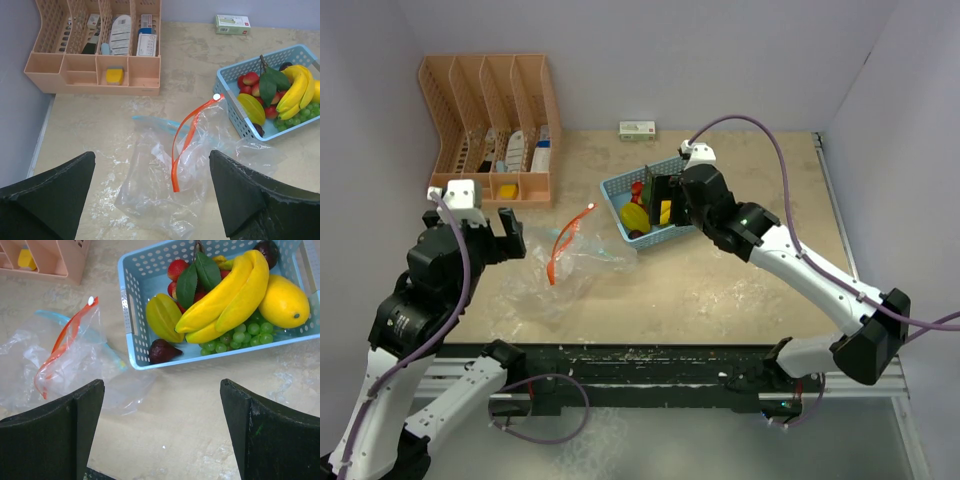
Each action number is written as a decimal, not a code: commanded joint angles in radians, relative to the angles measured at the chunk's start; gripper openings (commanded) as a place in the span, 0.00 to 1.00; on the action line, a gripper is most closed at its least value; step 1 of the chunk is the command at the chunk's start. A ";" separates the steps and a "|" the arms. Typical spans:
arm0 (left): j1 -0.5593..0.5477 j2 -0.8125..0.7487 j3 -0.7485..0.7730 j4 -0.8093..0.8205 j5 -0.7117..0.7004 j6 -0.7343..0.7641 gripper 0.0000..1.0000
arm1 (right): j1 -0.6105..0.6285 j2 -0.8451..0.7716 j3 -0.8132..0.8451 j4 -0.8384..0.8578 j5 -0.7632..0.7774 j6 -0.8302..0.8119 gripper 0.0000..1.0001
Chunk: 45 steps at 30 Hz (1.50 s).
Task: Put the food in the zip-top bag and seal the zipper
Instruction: Move the bin to the center of the board.
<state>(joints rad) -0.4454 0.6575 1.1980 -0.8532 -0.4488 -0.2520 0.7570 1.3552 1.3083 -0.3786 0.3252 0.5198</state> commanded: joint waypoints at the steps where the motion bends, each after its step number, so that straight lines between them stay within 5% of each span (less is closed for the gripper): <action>1: 0.004 -0.013 -0.001 0.040 0.008 -0.007 0.99 | -0.001 0.001 0.055 -0.028 0.056 0.040 1.00; 11: 0.004 -0.024 -0.002 0.036 0.016 -0.006 0.99 | -0.021 0.021 0.041 -0.076 0.150 0.101 0.99; 21: 0.004 -0.042 0.004 0.019 0.020 -0.010 0.99 | -0.236 0.130 0.023 -0.007 -0.028 0.172 1.00; 29: 0.004 -0.043 -0.011 0.019 0.026 -0.006 0.99 | -0.310 0.301 0.044 0.063 -0.091 0.234 0.91; 40: 0.004 -0.027 -0.036 0.026 0.026 0.008 0.99 | -0.313 0.353 -0.017 0.085 -0.054 0.387 0.65; 45: 0.004 -0.025 -0.053 0.032 0.026 0.014 0.99 | -0.312 0.360 -0.036 0.048 -0.032 0.424 0.63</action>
<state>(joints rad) -0.4454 0.6270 1.1549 -0.8539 -0.4240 -0.2489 0.4446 1.7287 1.2907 -0.3004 0.2466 0.8795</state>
